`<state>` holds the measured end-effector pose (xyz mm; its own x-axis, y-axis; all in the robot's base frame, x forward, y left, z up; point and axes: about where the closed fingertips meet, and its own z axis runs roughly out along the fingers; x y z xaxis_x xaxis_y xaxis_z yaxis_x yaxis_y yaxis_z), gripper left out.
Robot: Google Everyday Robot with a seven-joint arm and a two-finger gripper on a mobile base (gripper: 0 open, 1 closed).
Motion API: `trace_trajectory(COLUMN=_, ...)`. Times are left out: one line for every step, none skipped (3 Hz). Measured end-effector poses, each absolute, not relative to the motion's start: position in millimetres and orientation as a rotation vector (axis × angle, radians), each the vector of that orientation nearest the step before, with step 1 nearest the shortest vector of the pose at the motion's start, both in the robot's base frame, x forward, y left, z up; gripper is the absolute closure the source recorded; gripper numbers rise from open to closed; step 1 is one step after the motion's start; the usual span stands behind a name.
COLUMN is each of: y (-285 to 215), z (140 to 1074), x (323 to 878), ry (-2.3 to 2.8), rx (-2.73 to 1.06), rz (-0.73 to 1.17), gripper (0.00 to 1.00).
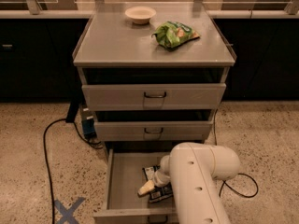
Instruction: Pick blue chip bag from bottom drawer and place on counter
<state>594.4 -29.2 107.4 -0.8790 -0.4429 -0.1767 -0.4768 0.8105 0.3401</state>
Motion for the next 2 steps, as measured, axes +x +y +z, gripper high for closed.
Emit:
trace_trajectory(y=-27.8, z=106.5, x=593.0, ry=2.907, rx=-0.745, rz=0.584, gripper=0.17)
trace_trajectory(y=-27.8, z=106.5, x=593.0, ry=2.907, rx=-0.745, rz=0.584, gripper=0.4)
